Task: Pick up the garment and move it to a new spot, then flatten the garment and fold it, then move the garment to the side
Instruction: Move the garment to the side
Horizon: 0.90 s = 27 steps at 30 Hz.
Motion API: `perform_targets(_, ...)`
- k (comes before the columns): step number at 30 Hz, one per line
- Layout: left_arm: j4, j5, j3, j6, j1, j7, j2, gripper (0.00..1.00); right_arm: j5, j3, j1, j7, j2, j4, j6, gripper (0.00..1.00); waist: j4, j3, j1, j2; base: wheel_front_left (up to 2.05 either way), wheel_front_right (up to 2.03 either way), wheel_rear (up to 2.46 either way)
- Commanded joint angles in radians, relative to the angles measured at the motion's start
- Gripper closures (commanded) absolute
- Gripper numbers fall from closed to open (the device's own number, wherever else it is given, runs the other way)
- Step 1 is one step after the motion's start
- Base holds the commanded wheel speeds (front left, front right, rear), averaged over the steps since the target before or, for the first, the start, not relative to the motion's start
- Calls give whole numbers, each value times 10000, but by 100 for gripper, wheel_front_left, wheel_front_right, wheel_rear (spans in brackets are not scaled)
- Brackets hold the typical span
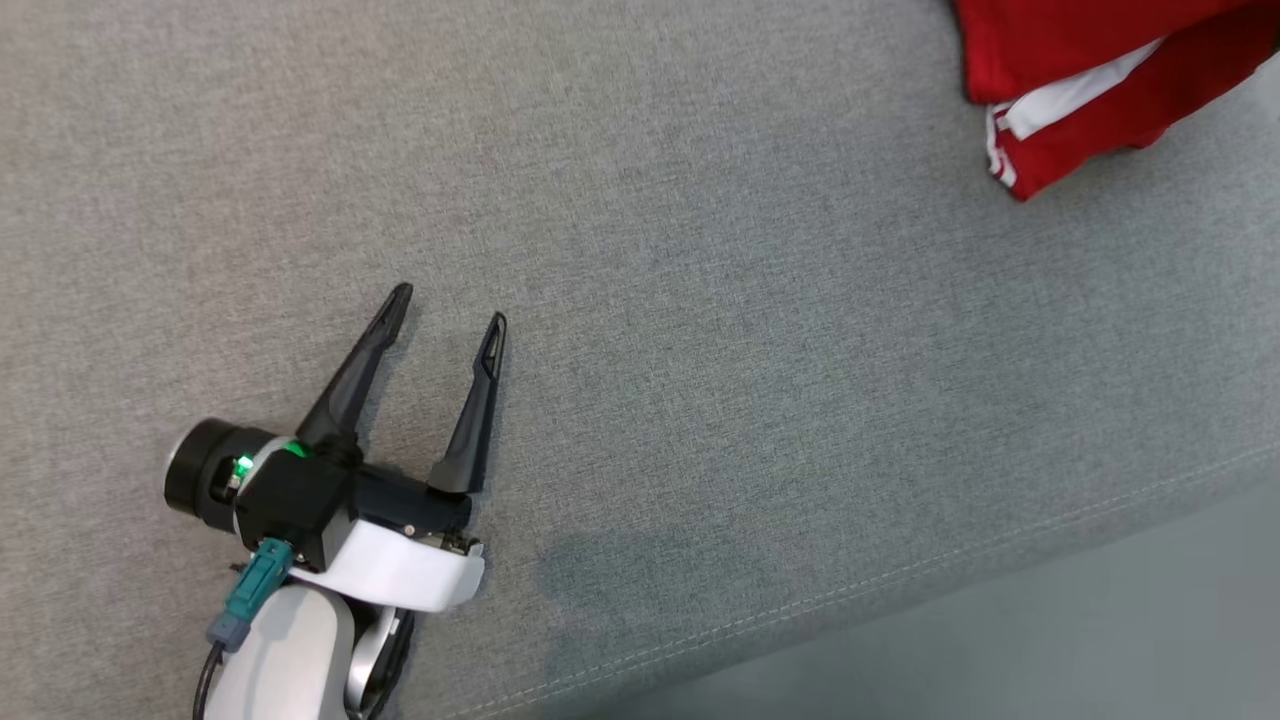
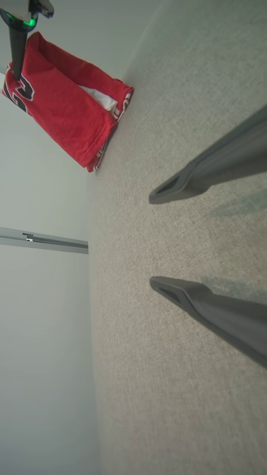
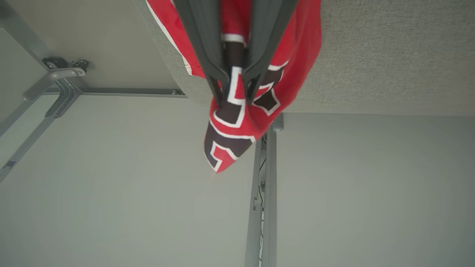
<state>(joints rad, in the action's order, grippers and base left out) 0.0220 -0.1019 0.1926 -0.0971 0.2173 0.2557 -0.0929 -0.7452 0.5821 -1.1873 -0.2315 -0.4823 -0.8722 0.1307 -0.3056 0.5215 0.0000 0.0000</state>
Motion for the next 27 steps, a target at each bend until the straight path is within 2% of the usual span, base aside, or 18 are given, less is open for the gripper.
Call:
perform_targets(1,-352,165,-230,-14,313,-33,-135,0,-46,7,-140,-163,-238,-77,0,100,-68,259,0,0,0,0,0)
perform_targets(13,-707,314,-34,3,653,-283,-330,0,775,-25,-1135,-289,-250,-2590,0,100,48,792,0,0,0,0,0)
perform_targets(14,-686,316,-13,5,682,-282,-330,0,856,-104,-1214,-293,-192,-2871,0,66,75,801,0,0,0,0,0)
perform_targets(15,-667,317,14,5,716,-279,-326,0,997,-190,-1318,-295,-176,-3130,0,12,101,811,0,0,0,0,0)
perform_targets(16,-654,341,99,0,782,-268,-319,0,1307,-477,-1518,-298,-183,-3514,0,0,159,831,0,0,0,0,0)
perform_targets(22,-637,388,135,117,925,-215,-332,0,3168,-1615,-1960,-300,-405,-3815,0,0,216,784,0,0,0,0,0)
perform_targets(27,-522,209,30,261,821,-140,-271,0,4562,-3031,-1218,-301,430,-2517,0,0,174,425,0,0,0,0,0)
